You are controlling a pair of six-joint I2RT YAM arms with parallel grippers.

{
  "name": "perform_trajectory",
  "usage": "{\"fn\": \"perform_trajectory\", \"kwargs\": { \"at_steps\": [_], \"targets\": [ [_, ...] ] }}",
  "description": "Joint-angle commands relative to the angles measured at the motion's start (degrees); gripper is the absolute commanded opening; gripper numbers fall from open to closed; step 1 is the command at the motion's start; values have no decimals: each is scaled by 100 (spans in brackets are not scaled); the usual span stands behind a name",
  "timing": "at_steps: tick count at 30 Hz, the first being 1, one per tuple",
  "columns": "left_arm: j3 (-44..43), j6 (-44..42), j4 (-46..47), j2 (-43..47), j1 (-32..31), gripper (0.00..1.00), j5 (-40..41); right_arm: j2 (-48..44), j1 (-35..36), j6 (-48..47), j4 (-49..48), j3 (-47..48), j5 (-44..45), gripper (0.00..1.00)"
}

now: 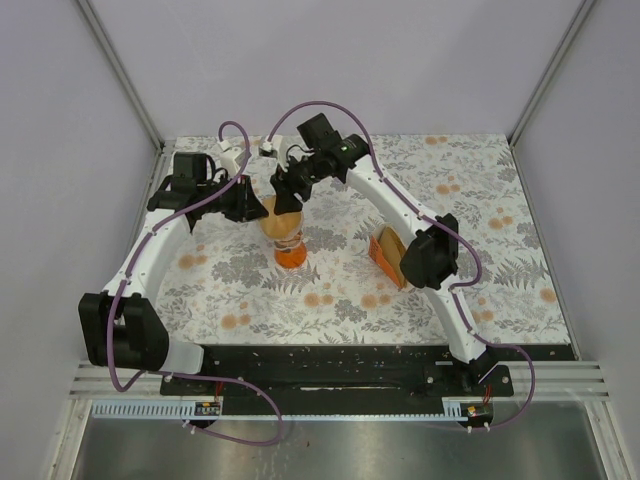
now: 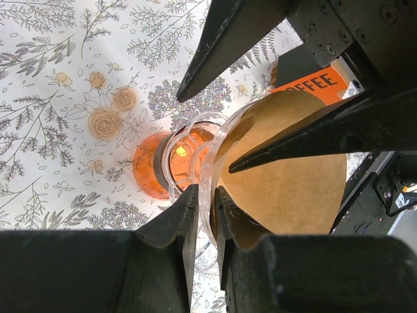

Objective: Place the coffee filter in the dripper

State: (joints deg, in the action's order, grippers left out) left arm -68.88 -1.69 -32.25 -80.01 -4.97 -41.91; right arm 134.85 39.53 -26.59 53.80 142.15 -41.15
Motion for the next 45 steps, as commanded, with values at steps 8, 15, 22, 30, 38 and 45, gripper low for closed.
{"fn": "perform_trajectory", "kwargs": {
  "at_steps": [8, 15, 22, 30, 38, 45],
  "targets": [
    [-99, -85, 105, 38, 31, 20, -19, -609, -77, 136, -388, 77, -289, 39],
    [-116, -86, 96, 38, 31, 20, -10, -530, -77, 172, -388, 15, -333, 13],
    [-108, -94, 87, 20, 31, 20, -10, -582, -68, 92, -388, -55, -351, 0],
    [-108, -94, 96, 38, 31, 20, -10, -626, -77, 92, -397, -196, -263, 64],
    [-108, -86, 96, 29, 31, 20, -36, -398, -77, 259, -423, -486, -104, 68],
    [-117, -85, 96, -6, 40, 19, -45, -284, -68, 304, -423, -469, -131, 40]
  ]
}}
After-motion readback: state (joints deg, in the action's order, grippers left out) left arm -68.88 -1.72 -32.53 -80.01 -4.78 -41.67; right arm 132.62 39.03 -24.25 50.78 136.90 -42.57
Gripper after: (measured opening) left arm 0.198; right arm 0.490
